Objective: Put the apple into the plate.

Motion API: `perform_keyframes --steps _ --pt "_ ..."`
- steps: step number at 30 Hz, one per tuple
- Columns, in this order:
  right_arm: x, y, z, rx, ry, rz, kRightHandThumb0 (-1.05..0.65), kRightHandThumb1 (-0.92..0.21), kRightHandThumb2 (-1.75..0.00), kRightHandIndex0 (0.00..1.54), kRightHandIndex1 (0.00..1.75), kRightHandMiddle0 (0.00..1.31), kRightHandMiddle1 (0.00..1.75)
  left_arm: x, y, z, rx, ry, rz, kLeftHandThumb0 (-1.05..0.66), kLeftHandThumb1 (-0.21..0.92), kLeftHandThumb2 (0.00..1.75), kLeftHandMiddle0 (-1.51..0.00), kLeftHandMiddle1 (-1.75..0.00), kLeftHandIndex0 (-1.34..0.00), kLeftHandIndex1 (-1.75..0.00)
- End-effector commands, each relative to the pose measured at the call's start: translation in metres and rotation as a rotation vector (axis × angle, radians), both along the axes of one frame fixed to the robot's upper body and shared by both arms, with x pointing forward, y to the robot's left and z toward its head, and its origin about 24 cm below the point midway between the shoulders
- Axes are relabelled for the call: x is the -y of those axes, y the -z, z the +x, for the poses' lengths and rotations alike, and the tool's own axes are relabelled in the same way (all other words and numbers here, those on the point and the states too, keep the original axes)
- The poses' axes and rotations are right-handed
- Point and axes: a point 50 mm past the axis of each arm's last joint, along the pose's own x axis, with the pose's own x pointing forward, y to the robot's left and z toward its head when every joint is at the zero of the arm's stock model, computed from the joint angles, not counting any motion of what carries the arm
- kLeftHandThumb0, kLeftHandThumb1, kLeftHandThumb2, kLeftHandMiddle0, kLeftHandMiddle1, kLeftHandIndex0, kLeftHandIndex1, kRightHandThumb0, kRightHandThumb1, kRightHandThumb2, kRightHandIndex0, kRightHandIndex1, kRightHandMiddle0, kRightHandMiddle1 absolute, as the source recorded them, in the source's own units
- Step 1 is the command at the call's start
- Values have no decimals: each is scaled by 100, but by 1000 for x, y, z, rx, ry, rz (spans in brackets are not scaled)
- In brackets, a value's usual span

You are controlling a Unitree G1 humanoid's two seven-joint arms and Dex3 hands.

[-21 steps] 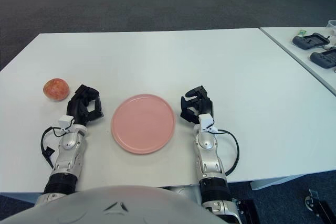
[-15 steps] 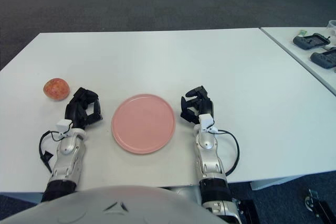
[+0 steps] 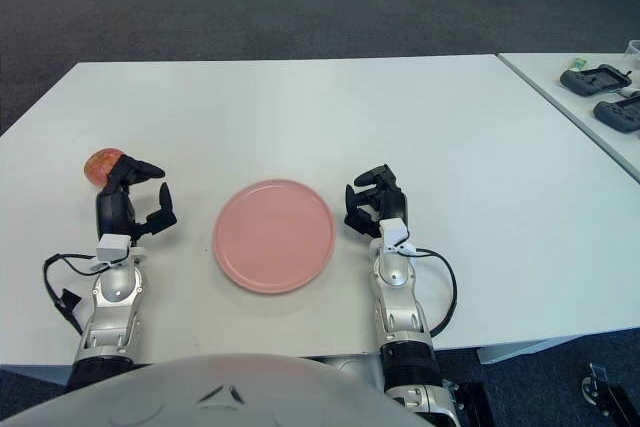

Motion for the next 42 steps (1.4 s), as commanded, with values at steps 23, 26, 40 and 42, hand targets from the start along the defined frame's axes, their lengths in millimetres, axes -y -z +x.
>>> perform_keyframes --steps 23,26,40,42 --pt "-1 6 0 -18 7 -3 -40 -59 -99 64 138 40 175 -53 -3 22 2 -417 532 -93 71 75 -1 -74 -1 -77" --pt "0 6 0 -18 7 -3 -40 -59 -99 64 138 40 175 -54 -3 27 -17 -437 549 -99 71 71 0 -41 0 -42" --pt "1 5 0 -35 15 -9 -40 -58 -100 64 139 40 175 -68 11 50 -171 -341 600 -105 64 64 0 0 0 0" --pt "1 5 0 -35 16 -10 -40 -58 -100 64 139 40 175 -73 15 52 -206 -321 611 -105 63 64 0 0 0 0"
